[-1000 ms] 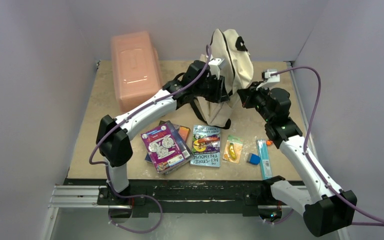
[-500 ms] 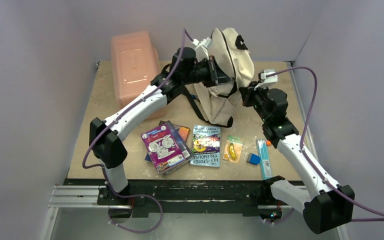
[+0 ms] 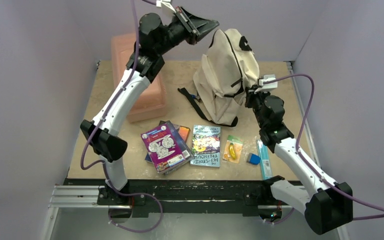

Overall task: Pack the student bag
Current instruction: Unzip the student bag at the center of the board.

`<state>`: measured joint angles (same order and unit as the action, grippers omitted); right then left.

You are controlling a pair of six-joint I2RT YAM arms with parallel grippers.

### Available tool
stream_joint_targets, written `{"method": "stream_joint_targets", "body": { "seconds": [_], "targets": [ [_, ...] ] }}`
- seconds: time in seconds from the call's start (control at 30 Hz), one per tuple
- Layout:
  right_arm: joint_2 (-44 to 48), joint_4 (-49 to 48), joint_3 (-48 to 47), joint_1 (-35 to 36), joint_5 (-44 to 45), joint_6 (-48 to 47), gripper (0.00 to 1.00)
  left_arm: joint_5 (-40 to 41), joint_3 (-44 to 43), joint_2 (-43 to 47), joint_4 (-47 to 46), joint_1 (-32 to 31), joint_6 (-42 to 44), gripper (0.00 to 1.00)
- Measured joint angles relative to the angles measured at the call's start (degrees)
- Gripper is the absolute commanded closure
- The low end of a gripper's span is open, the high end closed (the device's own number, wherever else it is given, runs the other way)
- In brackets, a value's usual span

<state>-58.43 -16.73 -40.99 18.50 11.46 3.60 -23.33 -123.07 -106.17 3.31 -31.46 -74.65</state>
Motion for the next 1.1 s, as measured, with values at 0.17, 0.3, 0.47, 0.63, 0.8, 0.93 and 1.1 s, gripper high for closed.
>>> {"method": "stream_joint_targets", "body": {
  "seconds": [0.17, 0.3, 0.47, 0.63, 0.8, 0.93, 1.1],
  "targets": [
    [-1.07, 3.54, -2.93, 0.59, -1.01, 0.44, 1.00, -0.83, -0.33, 0.20, 1.97, 0.52, 7.78, 0.50],
    [-2.25, 6.97, -5.92, 0.72, -2.62, 0.83, 1.00, 3.30, 11.76, 6.23, 7.19, -3.37, 22.23, 0.23],
    [-2.16, 8.15, -6.14, 0.72, -3.74, 1.20, 1.00, 10.91, 16.83, 9.11, 14.93, -9.16, 35.76, 0.09],
    [-2.10, 8.59, -6.34, 0.72, -4.04, 1.31, 1.00, 12.02, 15.52, 7.63, 18.45, -10.56, 39.89, 0.24],
    [-1.79, 8.98, -6.34, 0.72, -5.05, 1.31, 1.00, 11.30, 13.46, 2.71, 18.78, -10.64, 40.00, 0.35],
    [-1.77, 8.98, -6.34, 0.72, -5.35, 1.31, 1.00, 9.73, 13.42, -0.44, 18.82, -11.41, 39.78, 0.39],
    [-1.64, 9.07, -6.34, 0.72, -5.66, 1.31, 1.00, 8.04, 13.25, -2.03, 18.95, -12.70, 39.78, 0.60]
  ]
}}
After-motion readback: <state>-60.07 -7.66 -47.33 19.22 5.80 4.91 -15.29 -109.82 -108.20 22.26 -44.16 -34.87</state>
